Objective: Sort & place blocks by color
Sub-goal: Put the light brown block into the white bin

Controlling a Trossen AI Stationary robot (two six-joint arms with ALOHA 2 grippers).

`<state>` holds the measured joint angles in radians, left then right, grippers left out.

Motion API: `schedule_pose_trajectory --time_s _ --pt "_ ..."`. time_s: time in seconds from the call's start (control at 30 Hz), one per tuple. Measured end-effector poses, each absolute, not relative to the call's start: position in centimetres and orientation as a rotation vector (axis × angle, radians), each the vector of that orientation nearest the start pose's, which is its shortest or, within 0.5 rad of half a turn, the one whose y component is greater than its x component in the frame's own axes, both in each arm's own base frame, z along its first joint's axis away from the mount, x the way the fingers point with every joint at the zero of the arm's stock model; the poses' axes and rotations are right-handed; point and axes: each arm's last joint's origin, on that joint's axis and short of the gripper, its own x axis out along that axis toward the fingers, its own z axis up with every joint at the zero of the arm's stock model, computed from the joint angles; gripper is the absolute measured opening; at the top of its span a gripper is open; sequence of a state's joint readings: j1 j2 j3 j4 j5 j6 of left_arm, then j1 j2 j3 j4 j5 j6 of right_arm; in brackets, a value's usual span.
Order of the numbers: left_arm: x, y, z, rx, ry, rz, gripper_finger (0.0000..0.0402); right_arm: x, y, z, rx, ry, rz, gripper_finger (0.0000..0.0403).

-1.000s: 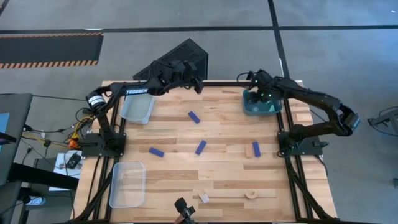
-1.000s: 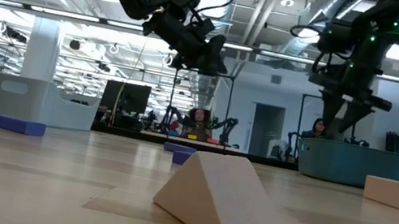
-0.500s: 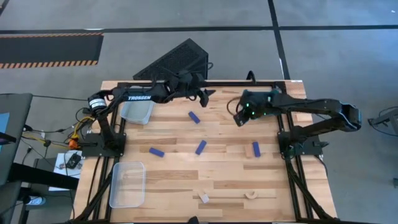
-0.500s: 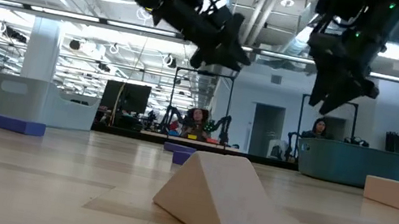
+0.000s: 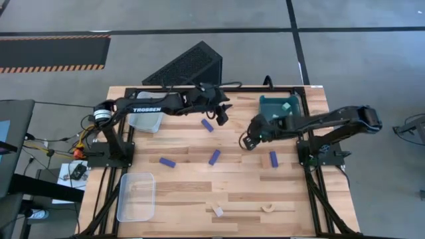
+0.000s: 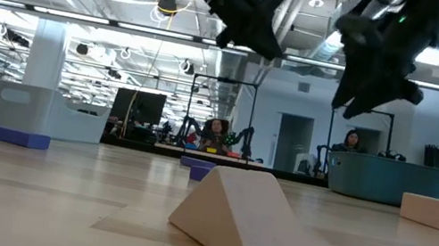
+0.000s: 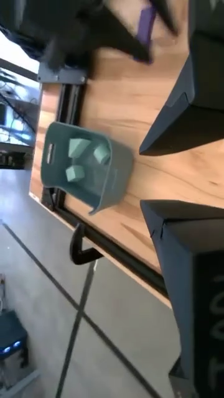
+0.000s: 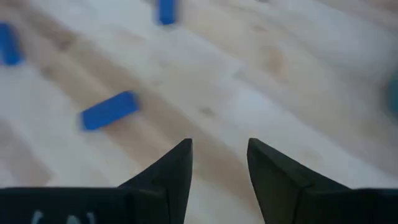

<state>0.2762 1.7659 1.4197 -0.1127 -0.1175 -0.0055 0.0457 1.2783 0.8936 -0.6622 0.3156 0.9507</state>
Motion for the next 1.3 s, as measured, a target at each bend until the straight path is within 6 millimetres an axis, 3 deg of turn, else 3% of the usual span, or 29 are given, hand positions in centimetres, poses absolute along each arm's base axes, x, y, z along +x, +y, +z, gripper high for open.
schedule_pose_trajectory --time_s 0.2,0.53,0.83,0.97,1.17,1.3 --pt "38.9 11.2 29.7 -0.084 0.452 0.406 0.007 23.9 4.1 24.0 0.669 0.731 -0.69 0.0161" --pt "38.7 10.4 30.6 -0.015 0.44 0.276 0.0003 23.7 6.0 23.9 0.842 0.682 -0.703 0.0125" --pt "35.7 5.2 31.1 0.091 0.682 -0.125 0.0006 25.5 8.0 25.4 1.059 0.33 -0.641 0.01" --pt "34.7 2.6 30.1 0.124 0.687 -0.28 0.0006 26.5 9.9 25.4 1.118 0.24 -0.594 0.0089" --pt "34.1 -0.1 27.8 0.102 0.651 -0.377 0.0007 28.7 14.0 24.7 1.137 0.311 -0.587 0.0066" --pt "33.7 -1.5 26.7 0.08 0.69 -0.418 0.0007 29.6 16.3 24.8 1.059 0.449 -0.659 0.0051"
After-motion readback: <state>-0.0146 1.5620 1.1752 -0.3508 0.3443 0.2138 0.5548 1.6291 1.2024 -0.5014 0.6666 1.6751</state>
